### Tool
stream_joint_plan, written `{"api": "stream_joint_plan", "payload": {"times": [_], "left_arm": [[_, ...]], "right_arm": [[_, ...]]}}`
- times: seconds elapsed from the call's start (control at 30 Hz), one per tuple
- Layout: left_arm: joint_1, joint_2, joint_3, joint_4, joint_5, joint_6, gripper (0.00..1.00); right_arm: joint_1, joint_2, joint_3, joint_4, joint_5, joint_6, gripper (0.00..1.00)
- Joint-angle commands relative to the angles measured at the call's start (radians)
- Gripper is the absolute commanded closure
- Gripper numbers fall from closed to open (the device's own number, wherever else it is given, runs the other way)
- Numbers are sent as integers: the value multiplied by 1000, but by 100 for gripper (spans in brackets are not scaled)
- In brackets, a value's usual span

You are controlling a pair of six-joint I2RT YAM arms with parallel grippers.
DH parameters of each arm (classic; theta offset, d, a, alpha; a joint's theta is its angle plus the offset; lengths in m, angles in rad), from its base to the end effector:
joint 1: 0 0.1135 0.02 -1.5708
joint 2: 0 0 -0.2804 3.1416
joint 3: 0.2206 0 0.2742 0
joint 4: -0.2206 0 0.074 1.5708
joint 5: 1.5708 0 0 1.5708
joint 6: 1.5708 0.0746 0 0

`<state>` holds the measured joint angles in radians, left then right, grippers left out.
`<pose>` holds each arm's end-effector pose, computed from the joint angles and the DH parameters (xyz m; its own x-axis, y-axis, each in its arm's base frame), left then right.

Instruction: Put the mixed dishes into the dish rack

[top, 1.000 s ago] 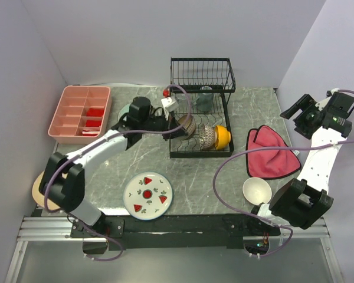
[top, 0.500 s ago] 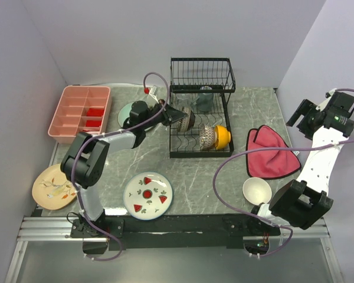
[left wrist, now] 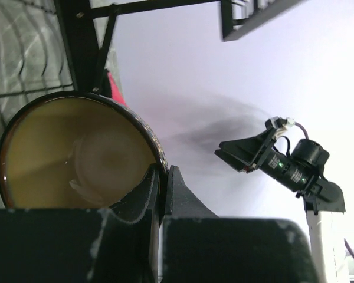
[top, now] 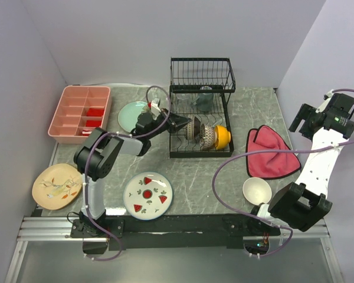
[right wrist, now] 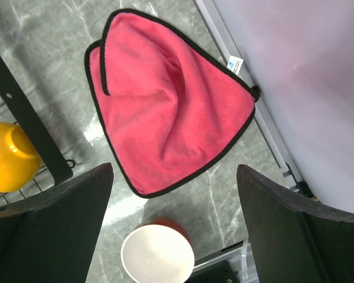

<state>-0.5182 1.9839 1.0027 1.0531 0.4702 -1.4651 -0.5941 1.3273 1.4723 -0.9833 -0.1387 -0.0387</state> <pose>0.3927 -0.2628 0.1914 -0.8229 -0.5513 -0.1376 0.1501 0.0227 -0.9884 0.2605 -0.1635 0.3737 -0.6341 0.3821 -0.6722 0.4536 0.8879 0.0768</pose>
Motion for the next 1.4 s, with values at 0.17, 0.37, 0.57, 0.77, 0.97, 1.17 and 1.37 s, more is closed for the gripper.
{"api": "stream_joint_plan", "payload": {"times": [0.17,0.37,0.57,0.77,0.97,1.17,1.37], "left_arm": [[-31,38,45,74,-73,-147,99],[-46,59,50,-4,-104,-198,99],[-49,76,54,-76,-117,-232,99],[-40,82,27,-154,-122,-255,99],[-22,43,4,-177,-99,-232,99],[-23,20,22,-202,-62,-179,99],[-42,16,39,-189,-48,-156,59]], "right_arm": [[-7,-50,20,-5,22,-27,7],[-7,-57,-7,-3,19,-26,7],[-7,-54,-6,-5,17,-24,7],[-4,-57,-23,5,7,-17,7],[-6,-53,-38,20,-7,-3,7],[-6,-28,-35,35,-32,14,7],[-6,-1,-30,40,-52,25,7]]}}
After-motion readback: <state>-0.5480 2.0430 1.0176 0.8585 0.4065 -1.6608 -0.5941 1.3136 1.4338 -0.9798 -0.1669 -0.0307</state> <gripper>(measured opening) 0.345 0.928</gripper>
